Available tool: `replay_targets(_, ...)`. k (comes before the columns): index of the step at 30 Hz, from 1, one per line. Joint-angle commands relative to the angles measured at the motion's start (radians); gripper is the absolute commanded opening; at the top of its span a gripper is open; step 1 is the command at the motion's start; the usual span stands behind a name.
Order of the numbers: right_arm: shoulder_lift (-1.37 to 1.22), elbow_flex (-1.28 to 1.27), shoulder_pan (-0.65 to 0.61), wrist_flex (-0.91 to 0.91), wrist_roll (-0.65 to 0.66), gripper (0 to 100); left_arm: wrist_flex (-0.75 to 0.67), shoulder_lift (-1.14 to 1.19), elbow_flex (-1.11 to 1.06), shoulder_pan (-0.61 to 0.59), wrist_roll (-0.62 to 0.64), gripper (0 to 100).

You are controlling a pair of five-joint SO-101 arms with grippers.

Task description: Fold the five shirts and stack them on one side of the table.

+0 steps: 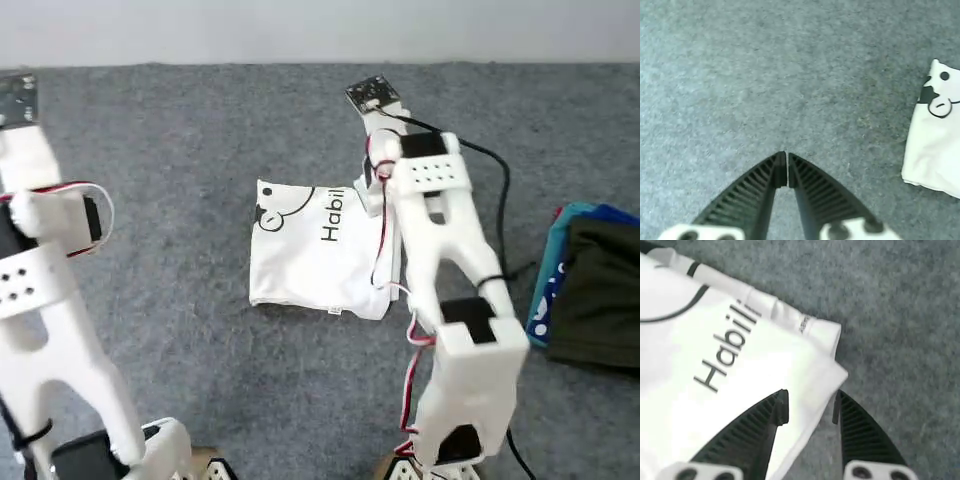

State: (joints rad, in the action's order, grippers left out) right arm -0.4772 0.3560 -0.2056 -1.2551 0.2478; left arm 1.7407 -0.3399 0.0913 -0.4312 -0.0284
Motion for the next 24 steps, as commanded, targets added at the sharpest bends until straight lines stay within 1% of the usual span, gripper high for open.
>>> replay_targets(1, -0.038, 0.118, -0.012, 0.001, -0.014, 15.8, 0.011, -0.029, 0.002, -0.028, -0.023, 1)
replay_targets(3, -0.065, 0.137, -0.008, 0.004, -0.014, 15.8, 0.011, -0.032, -0.001, -0.029, -0.068, 1)
replay_targets(5, -0.087, 0.144, -0.004, 0.01, -0.014, 15.8, 0.011, -0.032, -0.001, -0.029, -0.084, 1)
replay_targets(13, -0.136, 0.169, -0.002, 0.001, -0.014, 15.8, 0.011, -0.025, -0.001, -0.029, -0.094, 1)
replay_targets(17, -0.122, 0.224, -0.001, -0.07, -0.014, 15.8, 0.011, -0.025, -0.001, -0.029, -0.094, 1)
replay_targets(20, -0.12, 0.267, 0.018, -0.117, -0.014, 15.8, 0.011, -0.025, -0.001, -0.029, -0.094, 1)
replay_targets(24, -0.125, 0.272, 0.05, -0.116, -0.014, 15.8, 0.011, -0.025, -0.001, -0.029, -0.094, 1)
